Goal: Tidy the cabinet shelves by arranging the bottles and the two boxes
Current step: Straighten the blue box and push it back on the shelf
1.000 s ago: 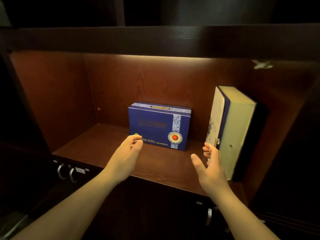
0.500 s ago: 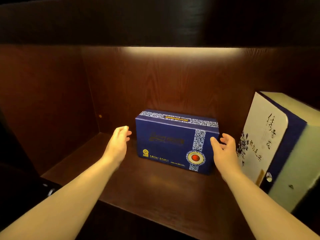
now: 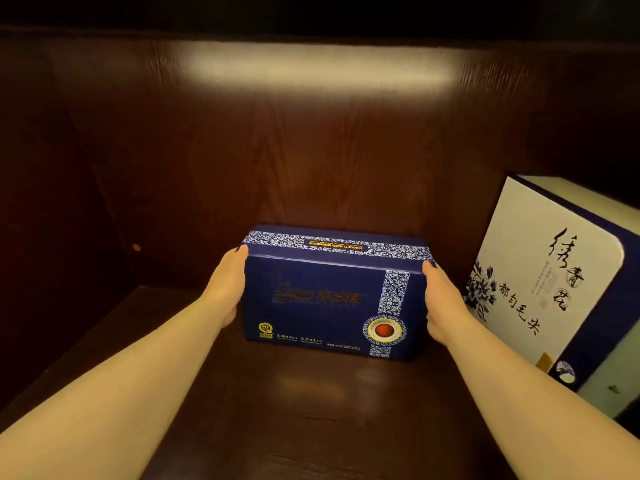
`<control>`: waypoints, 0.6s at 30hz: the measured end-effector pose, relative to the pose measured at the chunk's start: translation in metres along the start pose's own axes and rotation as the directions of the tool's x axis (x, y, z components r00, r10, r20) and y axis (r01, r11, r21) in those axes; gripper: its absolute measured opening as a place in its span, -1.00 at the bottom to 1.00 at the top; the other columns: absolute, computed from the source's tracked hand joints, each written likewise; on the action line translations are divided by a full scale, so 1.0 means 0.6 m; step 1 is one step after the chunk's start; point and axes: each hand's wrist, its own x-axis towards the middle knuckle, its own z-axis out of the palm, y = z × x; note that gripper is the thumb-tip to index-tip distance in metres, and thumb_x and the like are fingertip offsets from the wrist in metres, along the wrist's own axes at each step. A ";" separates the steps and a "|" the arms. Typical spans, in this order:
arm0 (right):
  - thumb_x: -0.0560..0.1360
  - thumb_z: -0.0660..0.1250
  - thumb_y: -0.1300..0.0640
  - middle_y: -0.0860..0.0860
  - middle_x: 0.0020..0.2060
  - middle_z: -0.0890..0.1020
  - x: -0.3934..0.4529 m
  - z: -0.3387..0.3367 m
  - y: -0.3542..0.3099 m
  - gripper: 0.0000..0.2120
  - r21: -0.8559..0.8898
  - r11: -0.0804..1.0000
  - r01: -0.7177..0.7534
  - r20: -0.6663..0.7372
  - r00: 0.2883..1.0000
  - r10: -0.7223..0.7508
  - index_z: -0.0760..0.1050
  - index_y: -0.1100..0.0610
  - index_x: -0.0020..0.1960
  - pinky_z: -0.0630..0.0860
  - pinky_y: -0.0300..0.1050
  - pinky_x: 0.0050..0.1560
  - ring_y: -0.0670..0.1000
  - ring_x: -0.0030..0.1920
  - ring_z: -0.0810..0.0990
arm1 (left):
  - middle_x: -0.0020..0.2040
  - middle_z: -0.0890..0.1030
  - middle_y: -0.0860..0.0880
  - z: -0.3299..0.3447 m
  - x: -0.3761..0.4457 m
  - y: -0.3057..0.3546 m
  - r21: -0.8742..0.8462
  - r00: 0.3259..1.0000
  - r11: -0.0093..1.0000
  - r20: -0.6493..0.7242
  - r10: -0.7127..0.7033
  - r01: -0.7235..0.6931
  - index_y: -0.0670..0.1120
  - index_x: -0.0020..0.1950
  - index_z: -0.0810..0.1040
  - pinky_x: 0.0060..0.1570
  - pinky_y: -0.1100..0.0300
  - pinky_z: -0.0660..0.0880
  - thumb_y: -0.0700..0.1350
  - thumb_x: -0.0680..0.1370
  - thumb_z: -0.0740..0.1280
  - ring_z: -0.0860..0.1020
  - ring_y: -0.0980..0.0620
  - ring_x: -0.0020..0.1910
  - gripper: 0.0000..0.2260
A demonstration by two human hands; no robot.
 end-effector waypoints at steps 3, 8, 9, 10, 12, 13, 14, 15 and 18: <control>0.62 0.16 -0.13 -0.07 0.12 0.69 -0.014 0.004 -0.007 -0.68 0.023 1.000 0.000 -0.029 1.000 0.000 0.52 -0.19 0.32 0.46 -0.08 -0.13 0.01 0.07 0.65 | -0.10 0.75 0.16 0.002 -0.005 -0.007 -0.150 0.999 0.988 0.032 -0.017 0.022 0.11 0.14 0.61 -0.18 0.15 0.41 0.13 0.65 0.18 0.69 0.24 -0.23 -0.75; 0.65 0.14 -0.07 -0.15 -0.18 0.75 -0.058 -0.001 0.000 -0.75 0.064 0.998 0.011 -0.074 0.997 -0.006 0.55 -0.19 0.20 0.41 -0.12 -0.28 -0.10 -0.22 0.73 | -0.30 0.69 0.28 -0.028 -0.018 -0.008 -0.175 0.998 0.984 0.055 0.000 0.009 0.13 0.02 0.54 -0.08 0.15 0.37 0.10 0.68 0.16 0.64 0.22 -0.15 -0.82; 0.65 0.14 -0.06 -0.15 -0.17 0.76 -0.070 0.000 0.005 -0.76 0.078 0.997 0.013 -0.072 0.997 -0.007 0.57 -0.19 0.18 0.44 -0.10 -0.26 -0.11 -0.22 0.73 | -0.29 0.69 0.29 -0.039 -0.024 -0.008 -0.180 0.998 0.984 0.063 -0.001 0.013 0.14 0.02 0.53 0.04 0.11 0.38 0.09 0.69 0.16 0.60 0.19 -0.06 -0.83; 0.65 0.15 -0.06 -0.13 -0.13 0.76 -0.084 0.000 0.010 -0.75 0.089 0.996 0.018 -0.065 0.998 -0.012 0.58 -0.20 0.16 0.46 -0.09 -0.24 -0.10 -0.20 0.73 | -0.24 0.70 0.28 -0.051 -0.030 -0.011 -0.185 0.997 0.983 0.074 -0.005 0.019 0.14 0.05 0.53 0.18 0.06 0.37 0.09 0.68 0.17 0.57 0.17 0.01 -0.84; 0.64 0.14 -0.05 -0.12 -0.10 0.76 -0.114 0.003 0.022 -0.74 0.100 0.994 0.034 -0.050 0.998 -0.030 0.60 -0.22 0.12 0.47 -0.07 -0.22 -0.10 -0.18 0.73 | 0.10 0.70 0.18 -0.081 -0.045 -0.017 -0.192 0.996 0.981 0.093 -0.015 0.033 0.09 0.25 0.52 0.40 -0.05 0.31 0.10 0.68 0.18 0.54 0.08 0.22 -0.77; 0.64 0.14 -0.05 -0.13 -0.09 0.76 -0.131 0.006 0.028 -0.74 0.101 0.994 0.042 -0.038 0.999 -0.039 0.60 -0.22 0.13 0.47 -0.08 -0.22 -0.11 -0.18 0.73 | 0.32 0.60 0.09 -0.099 -0.056 -0.017 -0.203 0.995 0.978 0.100 -0.024 0.044 0.06 0.42 0.45 0.45 -0.09 0.26 0.11 0.68 0.18 0.47 0.01 0.36 -0.66; 0.64 0.13 -0.06 -0.13 -0.08 0.76 -0.149 0.010 0.033 -0.74 0.096 0.994 0.050 -0.026 0.999 -0.047 0.59 -0.23 0.14 0.48 -0.08 -0.21 -0.12 -0.16 0.73 | 0.48 0.47 0.03 -0.118 -0.064 -0.017 -0.202 0.994 0.978 0.109 -0.026 0.048 0.04 0.54 0.33 0.48 -0.11 0.22 0.13 0.68 0.18 0.38 -0.04 0.47 -0.56; 0.64 0.13 -0.07 -0.13 -0.07 0.76 -0.166 0.014 0.037 -0.74 0.092 0.994 0.061 -0.015 0.998 -0.060 0.59 -0.23 0.15 0.50 -0.06 -0.19 -0.10 -0.14 0.73 | 0.55 0.37 -0.01 -0.137 -0.071 -0.017 -0.191 0.992 0.981 0.124 -0.016 0.039 0.04 0.60 0.25 0.48 -0.13 0.20 0.14 0.68 0.17 0.31 -0.07 0.52 -0.50; 0.63 0.13 -0.11 -0.09 0.01 0.75 -0.222 0.039 0.046 -0.73 0.065 0.995 0.077 0.014 0.997 -0.078 0.58 -0.23 0.19 0.57 0.02 -0.05 -0.03 -0.03 0.74 | 0.59 0.31 -0.01 -0.200 -0.098 -0.021 -0.173 0.989 0.985 0.145 0.026 0.000 0.06 0.61 0.20 0.45 -0.15 0.21 0.16 0.67 0.16 0.28 -0.08 0.54 -0.48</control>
